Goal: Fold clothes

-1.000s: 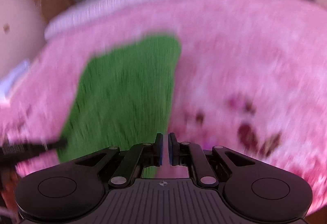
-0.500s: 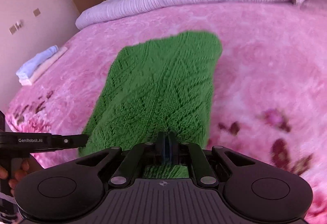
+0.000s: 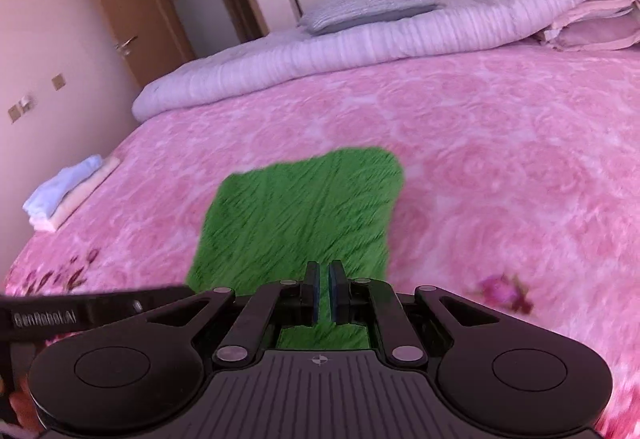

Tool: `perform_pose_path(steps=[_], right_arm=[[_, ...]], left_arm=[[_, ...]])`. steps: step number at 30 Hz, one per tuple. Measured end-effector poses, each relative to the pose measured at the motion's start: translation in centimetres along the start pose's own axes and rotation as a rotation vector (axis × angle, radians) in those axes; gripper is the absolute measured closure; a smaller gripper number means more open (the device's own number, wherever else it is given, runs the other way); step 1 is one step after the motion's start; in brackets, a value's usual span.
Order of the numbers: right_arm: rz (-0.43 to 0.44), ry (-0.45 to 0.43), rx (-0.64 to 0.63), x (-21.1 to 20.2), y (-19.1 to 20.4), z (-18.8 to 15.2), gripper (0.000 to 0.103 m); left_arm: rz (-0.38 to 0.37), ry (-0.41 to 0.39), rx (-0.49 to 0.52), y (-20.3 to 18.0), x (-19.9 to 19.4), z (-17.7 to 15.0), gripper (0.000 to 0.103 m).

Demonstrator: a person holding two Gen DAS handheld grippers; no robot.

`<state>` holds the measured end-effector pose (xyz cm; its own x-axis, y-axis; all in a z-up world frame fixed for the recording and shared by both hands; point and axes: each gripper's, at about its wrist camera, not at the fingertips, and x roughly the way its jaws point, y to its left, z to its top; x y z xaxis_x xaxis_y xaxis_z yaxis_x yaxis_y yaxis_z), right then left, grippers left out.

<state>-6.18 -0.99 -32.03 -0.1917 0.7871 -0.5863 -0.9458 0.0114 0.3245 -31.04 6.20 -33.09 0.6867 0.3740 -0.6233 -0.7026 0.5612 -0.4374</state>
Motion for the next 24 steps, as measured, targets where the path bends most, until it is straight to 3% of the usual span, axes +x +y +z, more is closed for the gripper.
perform_pose_path(steps=[3, 6, 9, 12, 15, 18, 22, 24], right_arm=[[0.031, 0.022, 0.007, 1.7, -0.8, 0.4, 0.095], [0.027, 0.12, -0.056, 4.6, -0.4, -1.8, 0.095], [-0.006, 0.101, -0.107, 4.6, 0.3, -2.4, 0.095], [0.017, 0.114, -0.085, 3.7, -0.1, -0.9, 0.095], [0.022, 0.016, -0.057, 2.4, -0.8, 1.3, 0.095], [0.036, -0.047, -0.021, 3.0, -1.6, 2.9, 0.095], [0.016, 0.031, -0.026, 6.9, -2.1, 2.6, 0.095], [0.005, 0.059, -0.062, 8.7, -2.0, 1.6, 0.096]], left_arm=[[0.076, 0.049, 0.044, 0.2, 2.5, -0.9, 0.1], [0.082, 0.043, 0.032, 0.7, 3.5, -2.1, 0.1], [0.081, 0.06, 0.034, 0.4, 3.0, -1.4, 0.101], [0.068, 0.011, 0.061, 0.1, 1.4, 0.6, 0.101], [0.057, -0.042, 0.074, 0.3, 1.0, 3.0, 0.101], [0.061, -0.039, 0.096, 0.5, 3.3, 4.8, 0.1], [0.192, 0.032, 0.163, 1.0, 7.0, 3.6, 0.094], [0.188, 0.003, 0.143, 1.9, 7.2, 2.9, 0.094]])
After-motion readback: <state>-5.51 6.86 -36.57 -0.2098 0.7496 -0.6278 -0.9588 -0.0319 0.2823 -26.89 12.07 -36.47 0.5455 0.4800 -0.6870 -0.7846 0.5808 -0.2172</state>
